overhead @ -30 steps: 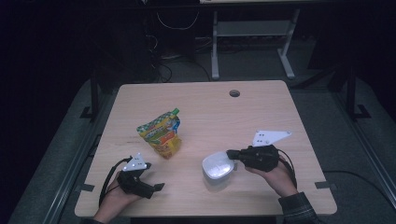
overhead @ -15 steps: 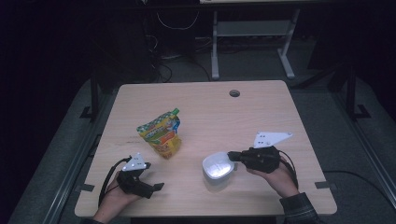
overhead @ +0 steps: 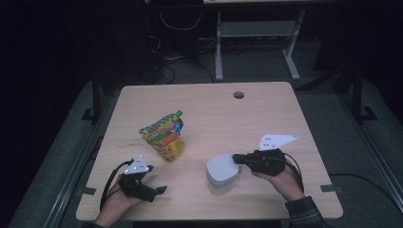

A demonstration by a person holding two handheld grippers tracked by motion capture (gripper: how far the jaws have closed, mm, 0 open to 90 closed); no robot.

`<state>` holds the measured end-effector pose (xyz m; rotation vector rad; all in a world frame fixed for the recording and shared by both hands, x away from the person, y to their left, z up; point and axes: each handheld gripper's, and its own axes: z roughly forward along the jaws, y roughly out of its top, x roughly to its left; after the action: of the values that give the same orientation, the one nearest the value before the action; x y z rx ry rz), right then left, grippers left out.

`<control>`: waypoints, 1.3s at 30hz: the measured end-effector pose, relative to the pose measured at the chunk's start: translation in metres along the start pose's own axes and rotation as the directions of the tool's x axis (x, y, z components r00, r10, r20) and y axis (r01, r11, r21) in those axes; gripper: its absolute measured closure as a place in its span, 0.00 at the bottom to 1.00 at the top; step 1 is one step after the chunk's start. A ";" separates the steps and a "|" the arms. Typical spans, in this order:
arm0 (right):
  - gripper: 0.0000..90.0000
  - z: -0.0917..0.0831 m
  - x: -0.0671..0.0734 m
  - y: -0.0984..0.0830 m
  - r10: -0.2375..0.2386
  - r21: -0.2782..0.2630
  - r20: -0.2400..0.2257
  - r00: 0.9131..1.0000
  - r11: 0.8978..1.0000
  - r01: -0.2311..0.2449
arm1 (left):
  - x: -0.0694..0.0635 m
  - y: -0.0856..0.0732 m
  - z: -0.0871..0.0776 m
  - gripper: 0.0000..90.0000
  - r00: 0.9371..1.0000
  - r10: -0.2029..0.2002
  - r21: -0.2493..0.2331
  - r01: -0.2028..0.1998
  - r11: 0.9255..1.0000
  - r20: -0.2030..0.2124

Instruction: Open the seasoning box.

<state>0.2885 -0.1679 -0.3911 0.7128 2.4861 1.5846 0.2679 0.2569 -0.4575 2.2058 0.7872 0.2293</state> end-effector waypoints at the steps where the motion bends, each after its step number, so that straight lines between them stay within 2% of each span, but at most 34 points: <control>1: 1.00 0.000 0.000 0.000 0.000 0.000 0.000 1.000 1.000 0.000 | 0.000 0.000 0.000 0.05 1.000 0.000 0.000 0.000 1.000 0.000; 39: 1.00 -0.001 -0.009 -0.007 0.028 0.012 0.018 0.999 1.000 -0.028 | 0.000 0.000 -0.001 0.05 1.000 -0.005 -0.004 0.005 1.000 -0.002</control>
<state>0.2932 -0.1753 -0.3983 0.7627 2.4862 1.5667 0.2672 0.2571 -0.4568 2.1999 0.7925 0.2309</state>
